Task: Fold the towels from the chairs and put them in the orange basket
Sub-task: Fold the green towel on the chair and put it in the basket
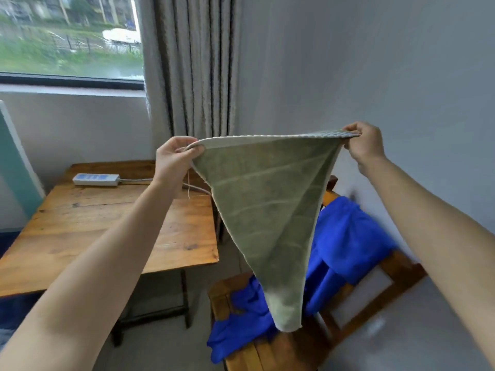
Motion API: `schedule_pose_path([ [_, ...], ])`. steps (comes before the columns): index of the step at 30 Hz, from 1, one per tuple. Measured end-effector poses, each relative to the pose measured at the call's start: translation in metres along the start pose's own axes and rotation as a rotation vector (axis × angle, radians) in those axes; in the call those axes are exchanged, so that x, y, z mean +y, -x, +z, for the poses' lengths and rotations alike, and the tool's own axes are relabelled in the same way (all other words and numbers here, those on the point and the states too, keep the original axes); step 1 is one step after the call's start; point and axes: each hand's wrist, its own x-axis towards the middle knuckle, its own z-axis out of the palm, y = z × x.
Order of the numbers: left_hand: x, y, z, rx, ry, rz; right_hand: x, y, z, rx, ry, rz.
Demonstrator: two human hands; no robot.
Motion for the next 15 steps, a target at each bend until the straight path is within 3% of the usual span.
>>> schedule_pose_path([
  [7,0.054,0.017,0.028,0.048,0.117,0.170,-0.019,-0.027,-0.047,0.008,-0.205,-0.238],
  [15,0.094,0.067,0.044,0.032,0.144,0.276,-0.014,0.002,-0.085,-0.055,-0.306,-0.280],
])
